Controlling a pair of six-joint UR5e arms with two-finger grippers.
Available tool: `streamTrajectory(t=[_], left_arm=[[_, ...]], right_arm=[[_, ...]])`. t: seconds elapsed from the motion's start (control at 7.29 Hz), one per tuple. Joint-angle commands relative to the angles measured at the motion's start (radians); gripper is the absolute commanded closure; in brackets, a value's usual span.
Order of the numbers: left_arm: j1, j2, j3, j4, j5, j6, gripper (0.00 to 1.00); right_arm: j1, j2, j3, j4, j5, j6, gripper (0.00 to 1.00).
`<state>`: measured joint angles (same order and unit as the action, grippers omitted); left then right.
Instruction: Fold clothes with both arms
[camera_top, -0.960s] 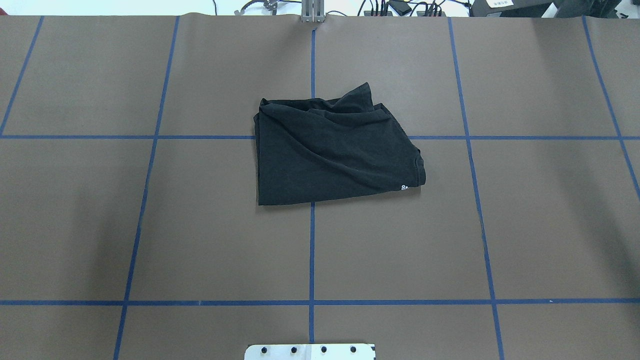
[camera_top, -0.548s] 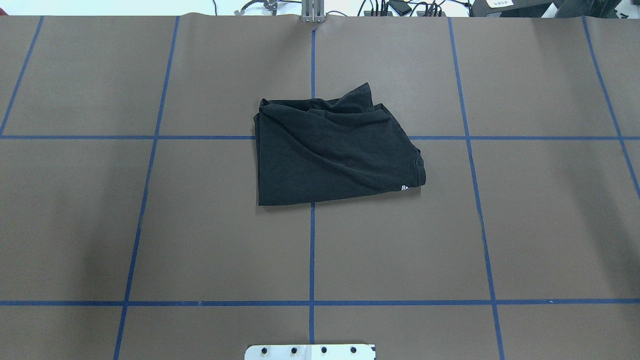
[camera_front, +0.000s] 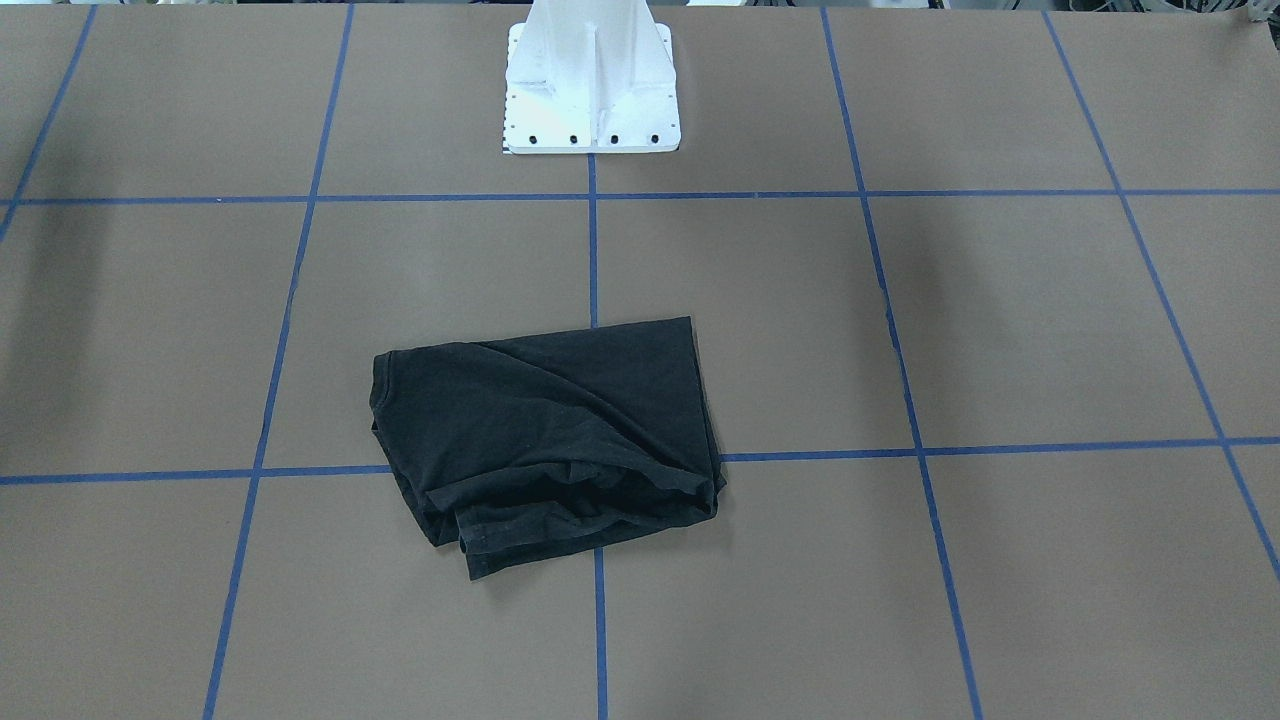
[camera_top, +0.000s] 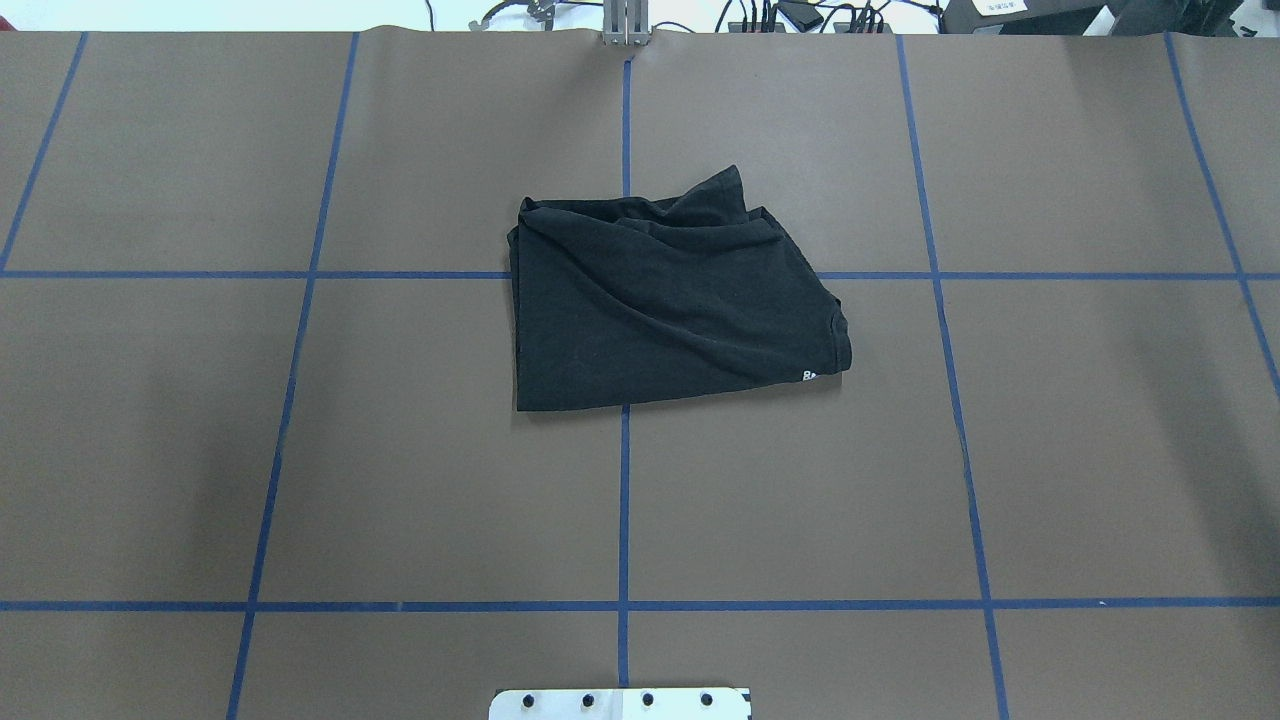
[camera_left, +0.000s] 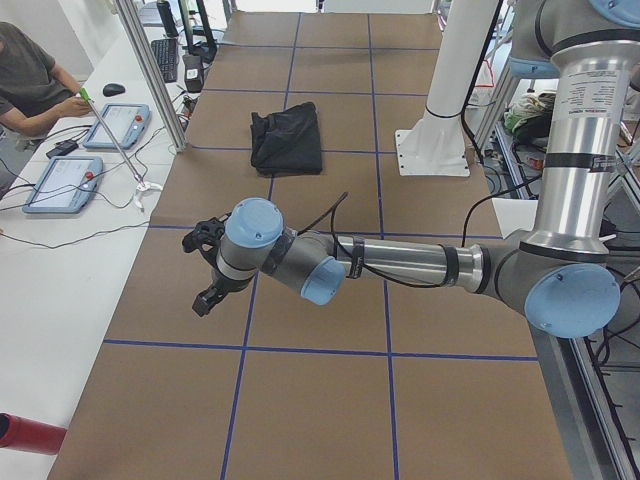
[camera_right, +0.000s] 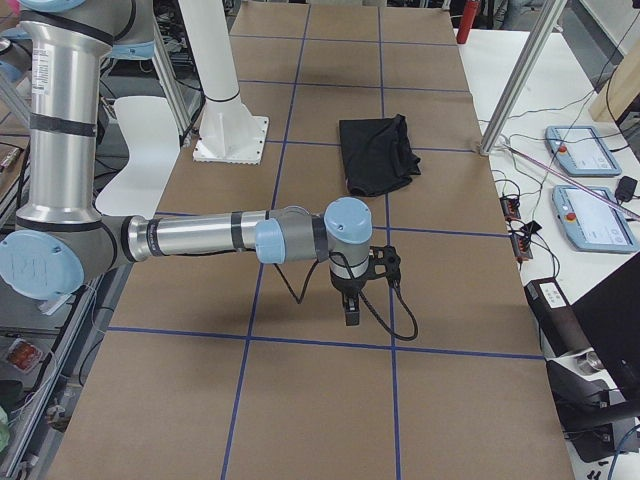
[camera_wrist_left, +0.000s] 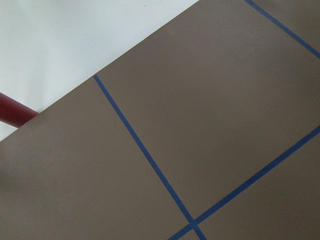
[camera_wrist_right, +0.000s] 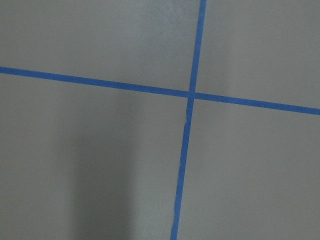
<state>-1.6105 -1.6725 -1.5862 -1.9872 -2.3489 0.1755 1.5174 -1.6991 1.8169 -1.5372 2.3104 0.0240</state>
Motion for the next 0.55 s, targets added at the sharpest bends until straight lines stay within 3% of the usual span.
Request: streamTrajectory(t=[0.0,0.41], left_arm=[[0.003,-0.033,-0.008,0.124,-0.003,-0.050,0.00],[0.003,0.029,-0.061,0.159,-0.029,-0.047,0.00]], right_arm=[[-0.002,0.002,-0.004,0.000,0.004,0.004,0.00],[-0.002,0.013,-0.021,-0.001,0.027,0.002,0.00]])
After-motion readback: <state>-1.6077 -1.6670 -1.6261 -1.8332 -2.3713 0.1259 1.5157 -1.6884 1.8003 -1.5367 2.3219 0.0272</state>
